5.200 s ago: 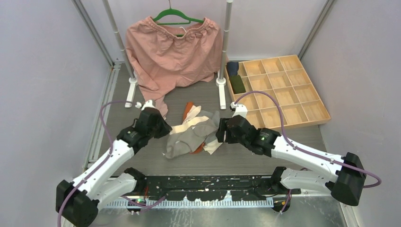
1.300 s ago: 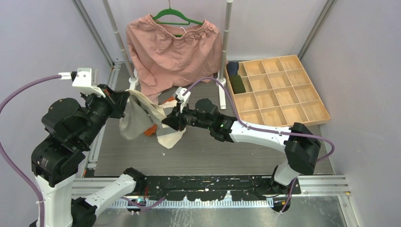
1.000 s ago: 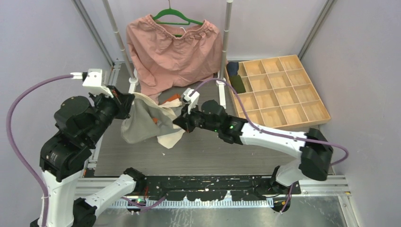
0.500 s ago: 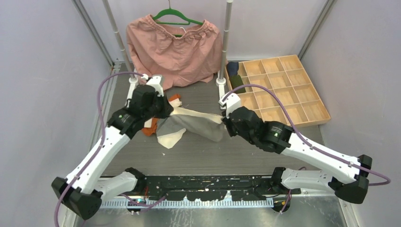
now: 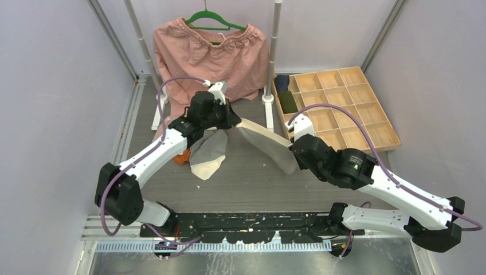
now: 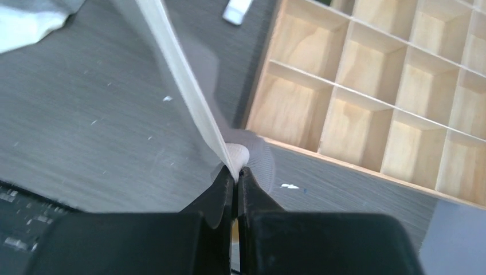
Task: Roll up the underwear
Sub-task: Place the underwear at the center of the board.
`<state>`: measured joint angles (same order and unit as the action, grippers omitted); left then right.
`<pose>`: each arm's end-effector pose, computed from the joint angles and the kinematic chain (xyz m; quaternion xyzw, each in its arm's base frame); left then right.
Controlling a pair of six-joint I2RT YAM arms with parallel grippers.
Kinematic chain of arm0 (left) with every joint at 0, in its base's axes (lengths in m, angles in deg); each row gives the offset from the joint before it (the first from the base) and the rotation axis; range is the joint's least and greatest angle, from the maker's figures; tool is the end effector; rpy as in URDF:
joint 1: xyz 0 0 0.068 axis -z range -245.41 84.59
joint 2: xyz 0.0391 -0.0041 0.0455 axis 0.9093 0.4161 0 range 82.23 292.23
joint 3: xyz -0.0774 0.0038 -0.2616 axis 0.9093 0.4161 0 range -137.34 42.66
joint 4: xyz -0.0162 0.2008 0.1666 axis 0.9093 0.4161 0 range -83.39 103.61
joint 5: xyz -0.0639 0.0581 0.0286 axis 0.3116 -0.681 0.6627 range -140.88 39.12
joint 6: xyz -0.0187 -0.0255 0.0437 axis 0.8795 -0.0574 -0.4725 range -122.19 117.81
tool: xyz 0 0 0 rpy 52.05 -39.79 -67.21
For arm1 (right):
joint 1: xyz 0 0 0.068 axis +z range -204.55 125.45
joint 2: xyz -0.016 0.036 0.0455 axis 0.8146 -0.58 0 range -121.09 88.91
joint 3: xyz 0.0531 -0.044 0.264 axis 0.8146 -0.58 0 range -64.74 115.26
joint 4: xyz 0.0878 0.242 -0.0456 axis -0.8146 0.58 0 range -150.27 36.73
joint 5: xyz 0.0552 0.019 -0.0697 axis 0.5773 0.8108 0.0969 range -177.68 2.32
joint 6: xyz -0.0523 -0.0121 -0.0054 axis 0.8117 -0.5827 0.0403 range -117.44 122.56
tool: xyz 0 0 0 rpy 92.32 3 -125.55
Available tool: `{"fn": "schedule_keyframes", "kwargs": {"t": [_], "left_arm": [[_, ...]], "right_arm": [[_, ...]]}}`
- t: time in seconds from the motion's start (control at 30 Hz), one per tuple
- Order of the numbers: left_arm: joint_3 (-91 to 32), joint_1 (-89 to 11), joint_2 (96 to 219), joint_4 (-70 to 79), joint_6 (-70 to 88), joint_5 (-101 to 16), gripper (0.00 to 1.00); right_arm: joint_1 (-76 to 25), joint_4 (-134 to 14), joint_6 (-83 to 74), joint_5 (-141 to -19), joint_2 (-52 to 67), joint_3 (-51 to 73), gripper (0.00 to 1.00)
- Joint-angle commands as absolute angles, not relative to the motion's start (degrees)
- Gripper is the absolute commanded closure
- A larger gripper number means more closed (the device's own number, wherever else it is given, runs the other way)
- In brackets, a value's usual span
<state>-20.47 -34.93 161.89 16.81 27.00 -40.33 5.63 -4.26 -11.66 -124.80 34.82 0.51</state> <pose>0.2741 -0.1689 0.3120 0.0578 0.8472 -0.3278 0.4141 0.1014 0.1337 0.3614 -0.2292 0.8536 -0.0141 0.4676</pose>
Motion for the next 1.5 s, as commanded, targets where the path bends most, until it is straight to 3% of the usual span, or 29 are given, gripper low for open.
{"fn": "schedule_keyframes", "kwargs": {"t": [0.0, 0.07, 0.13, 0.27, 0.4, 0.53, 0.6, 0.77, 0.83, 0.9, 1.1, 1.47], "left_arm": [[-18.1, -36.2, 163.8, 8.6, 25.3, -42.0, 1.0], [-13.5, -36.5, 163.7, 7.3, 24.9, -41.8, 1.0], [-6.4, -37.3, 162.3, 0.3, 27.2, -42.6, 0.99], [4.8, -39.7, 158.4, -7.9, 30.3, -44.7, 0.99], [8.7, -40.7, 156.3, -6.9, 31.2, -47.2, 0.84], [10.9, -42.2, 152.3, -5.0, 33.3, -51.2, 0.61], [11.3, -42.8, 150.1, -3.4, 33.8, -53.5, 0.53], [11.7, -43.1, 145.0, 2.3, 35.3, -55.0, 0.47], [12.4, -43.1, 143.9, 4.9, 36.8, -54.7, 0.49], [13.4, -43.0, 144.3, 5.7, 38.1, -53.5, 0.57], [14.7, -43.1, 150.2, 8.5, 43.0, -55.6, 0.92], [9.3, -52.5, 159.0, 16.3, 48.7, -63.3, 0.99]], "right_arm": [[5.4, 1.4, -12.4, -110.5, 35.1, 1.7, 0.99], [6.1, -1.1, -13.5, -100.9, 33.0, -0.6, 0.99], [13.3, -3.9, -15.8, -101.4, 29.4, -1.5, 0.99], [15.5, -13.0, -20.0, -89.2, 21.0, -4.0, 0.93], [17.5, -23.5, -23.5, -81.1, 16.3, -9.8, 0.68], [18.0, -33.8, -26.6, -75.4, 17.5, -13.8, 0.41], [17.9, -36.5, -27.1, -74.7, 19.3, -14.7, 0.37], [17.7, -36.4, -27.0, -88.2, 25.7, -15.5, 0.38], [17.0, -34.6, -27.8, -97.1, 27.3, -15.3, 0.48], [16.1, -32.8, -28.9, -103.1, 28.0, -15.1, 0.6], [12.7, -32.5, -31.5, -106.0, 27.2, -16.4, 0.7], [11.0, -32.9, -33.5, -107.4, 27.1, -18.5, 0.7]]}}
